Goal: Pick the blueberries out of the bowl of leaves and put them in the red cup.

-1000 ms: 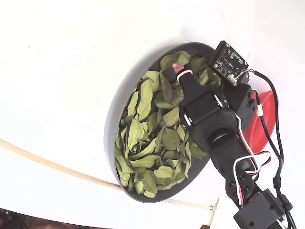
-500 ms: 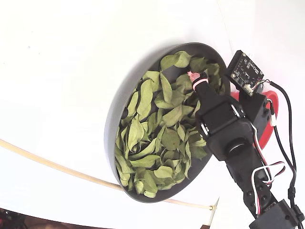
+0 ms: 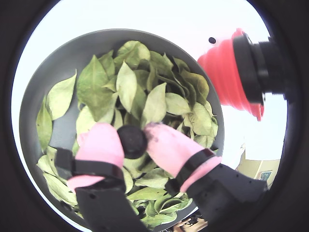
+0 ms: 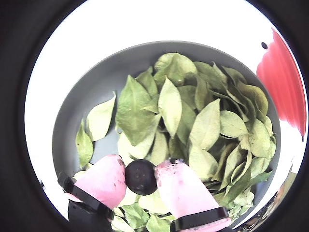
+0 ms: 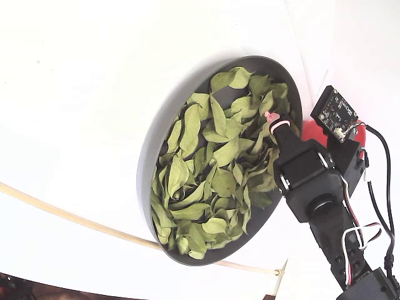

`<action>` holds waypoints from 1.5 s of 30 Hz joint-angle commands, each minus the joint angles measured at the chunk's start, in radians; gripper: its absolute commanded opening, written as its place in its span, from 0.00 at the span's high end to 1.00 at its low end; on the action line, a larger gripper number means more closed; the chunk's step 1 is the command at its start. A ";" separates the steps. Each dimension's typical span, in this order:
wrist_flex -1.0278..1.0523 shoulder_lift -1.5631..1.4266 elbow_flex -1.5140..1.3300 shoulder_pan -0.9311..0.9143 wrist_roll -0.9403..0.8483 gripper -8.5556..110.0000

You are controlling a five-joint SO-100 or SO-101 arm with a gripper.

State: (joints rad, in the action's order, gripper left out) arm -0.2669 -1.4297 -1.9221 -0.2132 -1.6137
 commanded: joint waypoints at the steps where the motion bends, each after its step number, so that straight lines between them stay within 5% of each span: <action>1: 0.000 -0.170 0.003 -0.032 -0.005 0.84; 45: 0.112 -0.299 0.069 -0.195 -0.015 0.84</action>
State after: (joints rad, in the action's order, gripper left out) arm -0.1565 -1.5815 -1.9221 -0.3712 -1.6291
